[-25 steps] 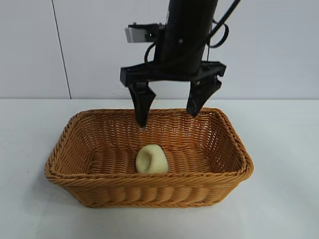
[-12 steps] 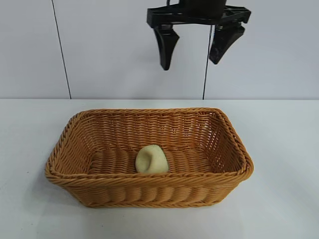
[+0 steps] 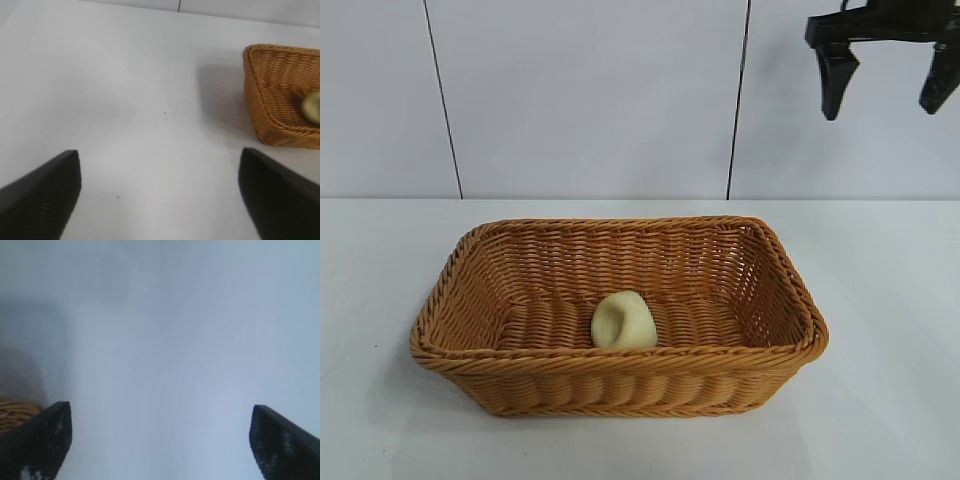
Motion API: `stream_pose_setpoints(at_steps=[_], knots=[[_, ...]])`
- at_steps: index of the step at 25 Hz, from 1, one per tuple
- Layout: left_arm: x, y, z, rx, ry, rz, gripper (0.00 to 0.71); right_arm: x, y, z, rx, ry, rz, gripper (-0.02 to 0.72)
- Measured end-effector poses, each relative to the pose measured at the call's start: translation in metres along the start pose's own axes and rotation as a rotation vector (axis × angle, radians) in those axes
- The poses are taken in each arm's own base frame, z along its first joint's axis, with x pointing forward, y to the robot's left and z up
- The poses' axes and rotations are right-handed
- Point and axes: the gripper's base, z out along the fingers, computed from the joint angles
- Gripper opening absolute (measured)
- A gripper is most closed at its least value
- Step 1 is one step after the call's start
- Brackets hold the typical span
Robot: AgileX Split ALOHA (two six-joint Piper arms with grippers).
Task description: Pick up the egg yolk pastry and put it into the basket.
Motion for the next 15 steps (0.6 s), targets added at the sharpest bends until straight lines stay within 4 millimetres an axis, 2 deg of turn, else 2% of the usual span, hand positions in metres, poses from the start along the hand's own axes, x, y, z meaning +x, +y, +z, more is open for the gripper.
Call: stream_pose_setpoints(at_steps=[2, 5, 11, 15], knots=[[0.0, 0.0, 0.0, 0.0, 0.0, 0.0, 0.619, -0.001, -0.019, 0.002, 0.014, 0.002, 0.04, 0.691], [0.0, 0.0, 0.0, 0.0, 0.0, 0.0, 0.619, -0.001, -0.036, 0.003, 0.027, 0.009, 0.071, 0.691], [0.0, 0.0, 0.0, 0.0, 0.0, 0.0, 0.619, 0.007, -0.035, 0.014, 0.017, 0.059, 0.056, 0.691], [0.0, 0.0, 0.0, 0.0, 0.0, 0.0, 0.619, 0.029, -0.033, 0.019, -0.007, 0.131, 0.033, 0.691]])
